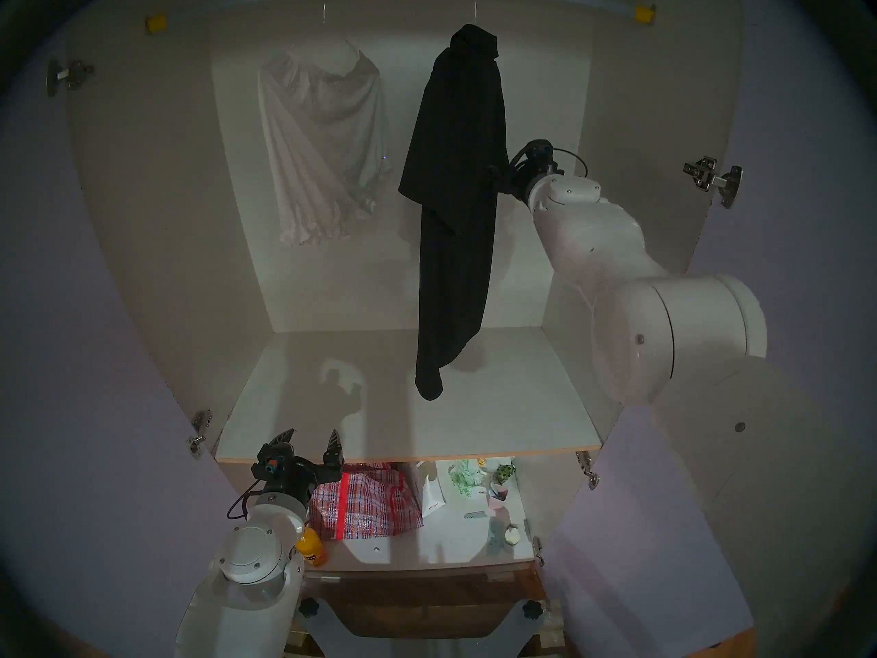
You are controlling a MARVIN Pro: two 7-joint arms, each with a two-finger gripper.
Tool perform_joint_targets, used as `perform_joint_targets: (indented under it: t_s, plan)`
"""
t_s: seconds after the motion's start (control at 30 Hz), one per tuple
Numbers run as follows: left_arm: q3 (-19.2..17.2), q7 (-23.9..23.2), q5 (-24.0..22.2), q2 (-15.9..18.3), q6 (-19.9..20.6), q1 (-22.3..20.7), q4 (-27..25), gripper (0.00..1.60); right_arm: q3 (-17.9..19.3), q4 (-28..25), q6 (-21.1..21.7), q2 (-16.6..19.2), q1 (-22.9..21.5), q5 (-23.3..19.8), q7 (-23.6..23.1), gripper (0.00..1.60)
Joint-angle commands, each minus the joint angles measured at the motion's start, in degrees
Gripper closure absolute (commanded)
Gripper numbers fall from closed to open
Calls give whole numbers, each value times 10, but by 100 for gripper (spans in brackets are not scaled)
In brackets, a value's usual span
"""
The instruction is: Move and arrange clothes and pants in the wardrobe
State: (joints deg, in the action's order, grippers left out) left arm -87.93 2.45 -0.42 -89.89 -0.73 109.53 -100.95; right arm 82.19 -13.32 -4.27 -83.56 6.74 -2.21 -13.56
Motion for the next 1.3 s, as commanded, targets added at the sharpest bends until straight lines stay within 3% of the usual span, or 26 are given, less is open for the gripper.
perform_joint_targets:
  t_s: [0.0,0.33,0.73,1.27]
  plan:
    - [2,-1,0,0,-4,-7,-12,0,-1,14,6,7,-20,3,5,0]
    - [2,1,0,0,-4,-9,-8,0,-11,39,26,13,-36,15,8,0]
    - [2,3,0,0,-4,-12,-1,0,-23,44,46,-29,-44,27,18,0]
    - [3,7,0,0,-4,-15,7,0,-40,41,56,-181,-52,42,17,0]
